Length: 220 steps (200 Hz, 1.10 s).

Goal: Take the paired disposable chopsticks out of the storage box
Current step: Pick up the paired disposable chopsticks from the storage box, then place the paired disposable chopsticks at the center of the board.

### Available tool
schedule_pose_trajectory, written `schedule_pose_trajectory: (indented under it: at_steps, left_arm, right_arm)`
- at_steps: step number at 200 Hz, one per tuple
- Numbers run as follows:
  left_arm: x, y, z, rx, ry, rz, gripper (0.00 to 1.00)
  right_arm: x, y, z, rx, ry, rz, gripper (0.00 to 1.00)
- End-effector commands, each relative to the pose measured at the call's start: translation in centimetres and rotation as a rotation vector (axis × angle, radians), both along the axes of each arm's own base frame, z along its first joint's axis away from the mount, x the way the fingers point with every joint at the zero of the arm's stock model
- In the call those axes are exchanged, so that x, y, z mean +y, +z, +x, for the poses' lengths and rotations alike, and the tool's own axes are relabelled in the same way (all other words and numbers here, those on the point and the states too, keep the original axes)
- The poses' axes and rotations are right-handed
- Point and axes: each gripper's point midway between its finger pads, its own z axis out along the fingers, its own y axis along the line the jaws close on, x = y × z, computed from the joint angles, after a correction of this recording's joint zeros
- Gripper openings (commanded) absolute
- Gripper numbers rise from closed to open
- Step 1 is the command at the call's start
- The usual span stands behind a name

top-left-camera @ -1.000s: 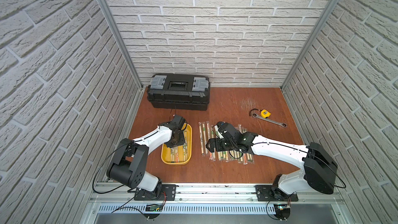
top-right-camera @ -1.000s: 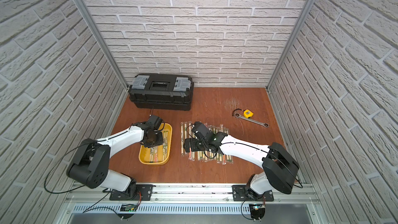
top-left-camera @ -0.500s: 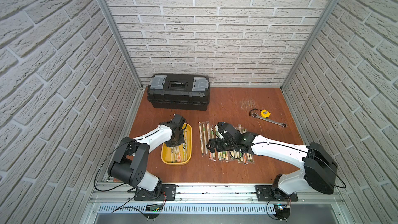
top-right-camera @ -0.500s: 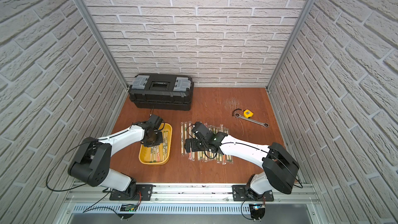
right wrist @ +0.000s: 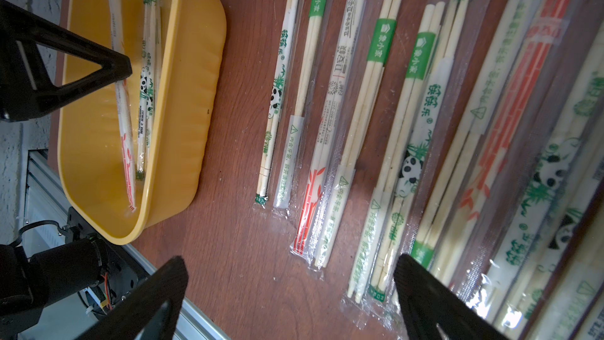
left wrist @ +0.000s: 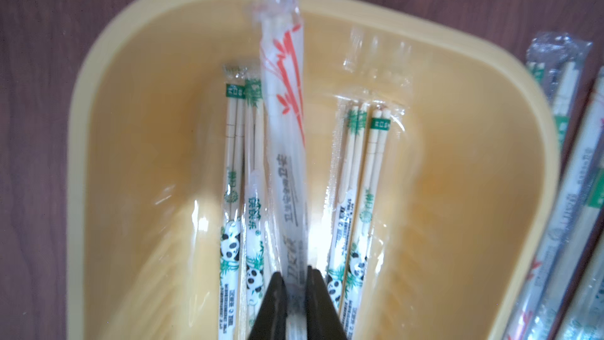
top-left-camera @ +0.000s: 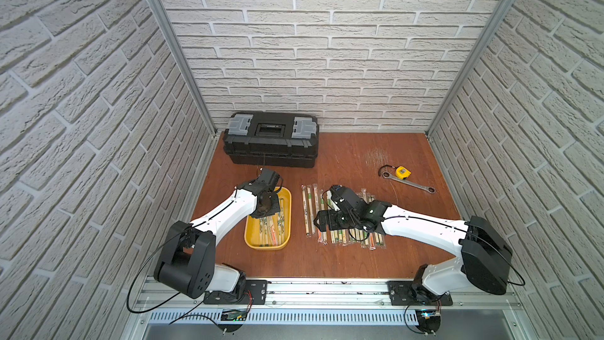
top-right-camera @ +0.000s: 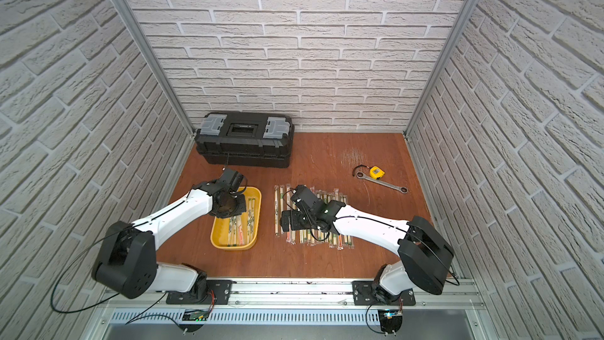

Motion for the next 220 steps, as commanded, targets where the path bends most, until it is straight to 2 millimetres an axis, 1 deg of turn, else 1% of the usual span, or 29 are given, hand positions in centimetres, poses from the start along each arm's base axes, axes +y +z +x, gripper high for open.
schedule_pose_trajectory:
  at_steps: [1, 17, 44, 62, 82, 113, 134, 148, 166, 183, 205, 220]
  left_arm:
    - [0.2, 2.0, 0.3, -0.034, -0.022, 0.005, 0.11]
    - [-0.2, 3.2, 0.7, -0.061, -0.038, -0.012, 0.11]
    - [-1.7, 5.4, 1.5, -0.104, -0.077, -0.055, 0.12]
    - [-3.4, 6.5, 2.1, -0.125, -0.113, -0.071, 0.12]
    - [-5.7, 6.7, 2.7, -0.133, -0.153, -0.083, 0.12]
    - [-9.8, 5.7, 3.3, -0.117, -0.220, -0.089, 0.12]
    - [-11.8, 4.3, 3.5, -0.093, -0.238, -0.085, 0.13]
    - [-12.7, 3.3, 3.5, -0.074, -0.242, -0.082, 0.13]
    - [-13.5, 2.1, 3.6, -0.055, -0.239, -0.078, 0.13]
    - [-13.6, 1.0, 3.8, -0.035, -0.229, -0.071, 0.13]
    - [-13.4, -0.4, 3.8, -0.011, -0.217, -0.050, 0.13]
    - [-12.9, -1.2, 3.8, 0.000, -0.202, -0.031, 0.13]
  right_arm:
    - [0.5, 1.8, 0.6, -0.048, -0.001, 0.029, 1.00]
    - [0.3, 1.7, 0.7, -0.050, -0.004, 0.018, 1.00]
    - [0.2, 1.7, 0.8, -0.059, -0.002, 0.007, 1.00]
    - [-0.1, 1.7, 0.9, -0.066, -0.009, -0.004, 1.00]
    - [-0.7, 1.6, 0.9, -0.068, -0.018, -0.023, 1.00]
    - [-1.7, 1.6, 0.8, -0.071, -0.037, -0.034, 1.00]
    - [-2.3, 1.5, 0.6, -0.070, -0.046, -0.041, 1.00]
    - [-2.7, 1.5, 0.5, -0.072, -0.053, -0.042, 1.00]
    - [-2.9, 1.4, 0.4, -0.073, -0.057, -0.044, 1.00]
    - [-3.1, 1.3, 0.3, -0.070, -0.059, -0.046, 1.00]
    - [-3.1, 1.3, 0.3, -0.070, -0.061, -0.045, 1.00]
    - [-3.1, 1.3, 0.2, -0.069, -0.060, -0.046, 1.00]
